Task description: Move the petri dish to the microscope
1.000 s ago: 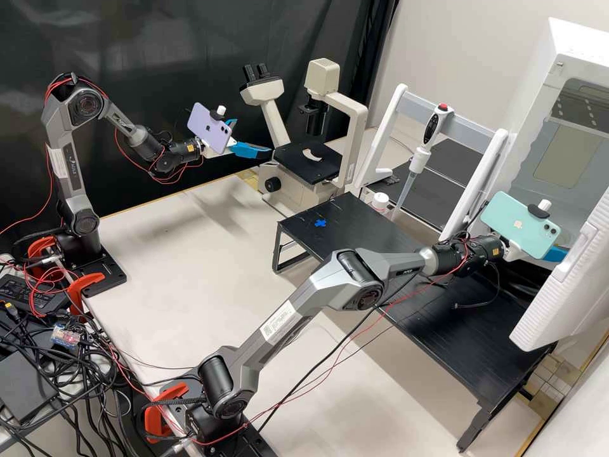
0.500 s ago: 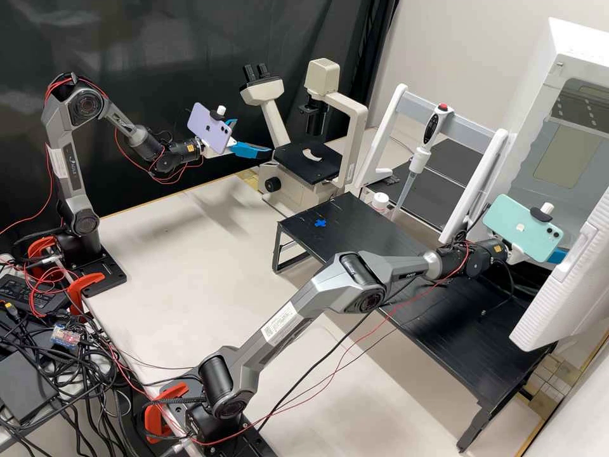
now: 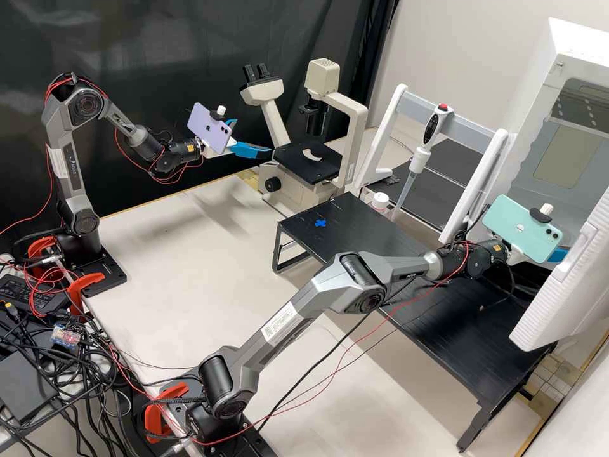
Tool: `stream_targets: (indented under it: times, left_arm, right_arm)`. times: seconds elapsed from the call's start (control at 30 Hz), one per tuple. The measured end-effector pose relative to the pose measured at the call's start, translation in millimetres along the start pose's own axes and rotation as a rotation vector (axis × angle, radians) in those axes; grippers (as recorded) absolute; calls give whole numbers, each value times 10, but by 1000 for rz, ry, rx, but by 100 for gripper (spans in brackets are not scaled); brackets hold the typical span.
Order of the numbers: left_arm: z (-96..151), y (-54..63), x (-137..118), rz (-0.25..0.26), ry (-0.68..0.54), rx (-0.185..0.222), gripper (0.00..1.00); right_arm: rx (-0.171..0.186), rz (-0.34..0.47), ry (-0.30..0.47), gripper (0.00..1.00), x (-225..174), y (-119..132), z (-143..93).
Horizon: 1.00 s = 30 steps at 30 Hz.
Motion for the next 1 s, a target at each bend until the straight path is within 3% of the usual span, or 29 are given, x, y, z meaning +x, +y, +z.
stream_targets:
  times: [1.0]
  left_arm:
    - [0, 0, 0, 0, 0, 0, 100]
  right_arm:
    - [13, -28, -10, 0, -94, -45, 30]
